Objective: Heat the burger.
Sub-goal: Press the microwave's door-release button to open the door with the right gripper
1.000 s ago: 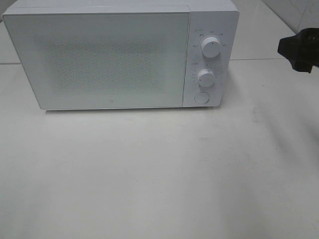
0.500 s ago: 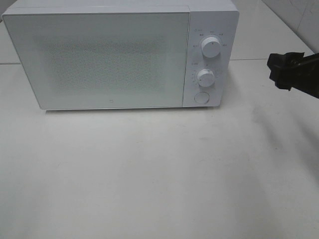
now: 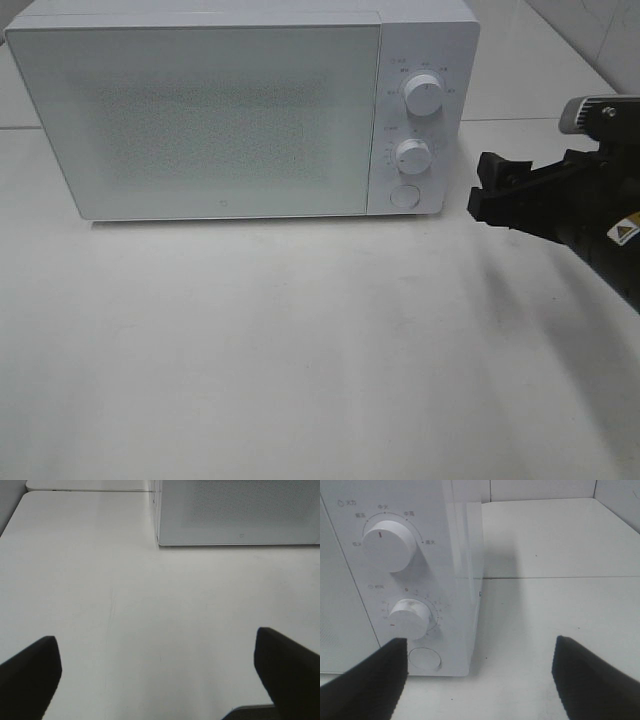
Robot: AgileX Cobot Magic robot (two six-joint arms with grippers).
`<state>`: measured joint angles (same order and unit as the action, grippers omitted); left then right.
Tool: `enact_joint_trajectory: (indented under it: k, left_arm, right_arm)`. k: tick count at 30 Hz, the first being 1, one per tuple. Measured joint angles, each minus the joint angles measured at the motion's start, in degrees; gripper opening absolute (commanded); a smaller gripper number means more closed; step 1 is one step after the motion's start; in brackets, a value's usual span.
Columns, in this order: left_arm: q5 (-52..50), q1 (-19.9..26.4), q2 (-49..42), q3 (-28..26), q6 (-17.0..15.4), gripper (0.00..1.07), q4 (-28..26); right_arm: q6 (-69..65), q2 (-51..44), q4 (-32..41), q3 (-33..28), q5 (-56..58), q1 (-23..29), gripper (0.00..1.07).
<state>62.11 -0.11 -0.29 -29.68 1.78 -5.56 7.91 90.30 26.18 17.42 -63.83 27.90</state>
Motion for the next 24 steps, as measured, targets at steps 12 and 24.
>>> enact_joint_trajectory:
  k: [12, 24]
  left_arm:
    - [0.00, 0.00, 0.00, 0.00, 0.00, 1.00, 0.00]
    - [0.00, 0.00, 0.00, 0.00, 0.00, 1.00, 0.00]
  right_arm:
    - [1.38, 9.80, 12.32, 1.60, -4.87, 11.86, 0.76]
    - [4.41, 14.32, 16.79, 6.19, -5.21, 16.67, 0.76]
